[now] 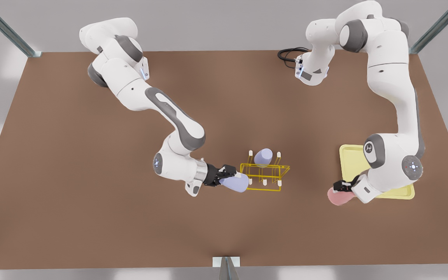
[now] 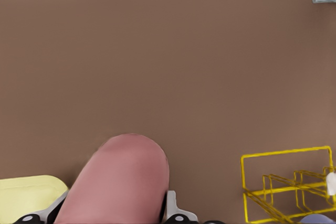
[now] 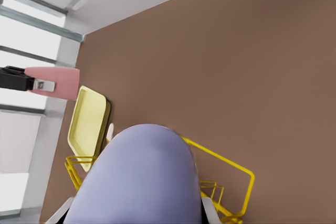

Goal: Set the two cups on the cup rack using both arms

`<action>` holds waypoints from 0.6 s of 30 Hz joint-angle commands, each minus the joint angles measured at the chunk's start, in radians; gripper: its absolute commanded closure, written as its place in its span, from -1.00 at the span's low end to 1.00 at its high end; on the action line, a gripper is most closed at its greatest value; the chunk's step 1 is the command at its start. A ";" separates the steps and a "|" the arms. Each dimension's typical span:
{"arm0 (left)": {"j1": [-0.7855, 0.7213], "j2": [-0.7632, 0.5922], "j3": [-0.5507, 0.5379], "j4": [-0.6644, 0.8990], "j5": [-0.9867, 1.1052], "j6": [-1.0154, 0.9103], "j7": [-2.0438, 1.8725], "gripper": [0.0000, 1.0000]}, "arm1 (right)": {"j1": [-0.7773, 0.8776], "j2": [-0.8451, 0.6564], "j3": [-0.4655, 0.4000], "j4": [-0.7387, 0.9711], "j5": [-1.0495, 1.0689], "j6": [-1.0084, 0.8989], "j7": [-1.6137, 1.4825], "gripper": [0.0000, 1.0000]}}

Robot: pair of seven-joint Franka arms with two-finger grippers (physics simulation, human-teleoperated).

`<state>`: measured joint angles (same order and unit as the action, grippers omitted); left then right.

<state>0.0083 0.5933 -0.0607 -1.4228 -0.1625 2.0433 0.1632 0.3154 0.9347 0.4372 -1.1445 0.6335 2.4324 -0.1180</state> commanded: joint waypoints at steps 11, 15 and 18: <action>-0.116 0.002 -0.088 0.096 -0.017 -0.058 -0.901 -0.71 | 0.037 0.052 -0.002 0.037 -0.009 0.033 -0.006 -0.61; -0.131 0.010 -0.131 0.096 -0.008 -0.051 -0.932 -0.71 | 0.042 0.052 -0.002 0.038 -0.011 0.033 -0.005 -1.00; -0.151 0.010 -0.133 0.091 -0.011 -0.060 -0.962 -0.71 | 0.056 0.068 -0.003 0.066 -0.011 0.033 -0.005 -1.00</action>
<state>-0.1405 0.6041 -0.1920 -1.3316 -0.1722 1.9927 -0.4082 0.3691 1.0004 0.4336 -1.0853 0.6220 2.4635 -0.1231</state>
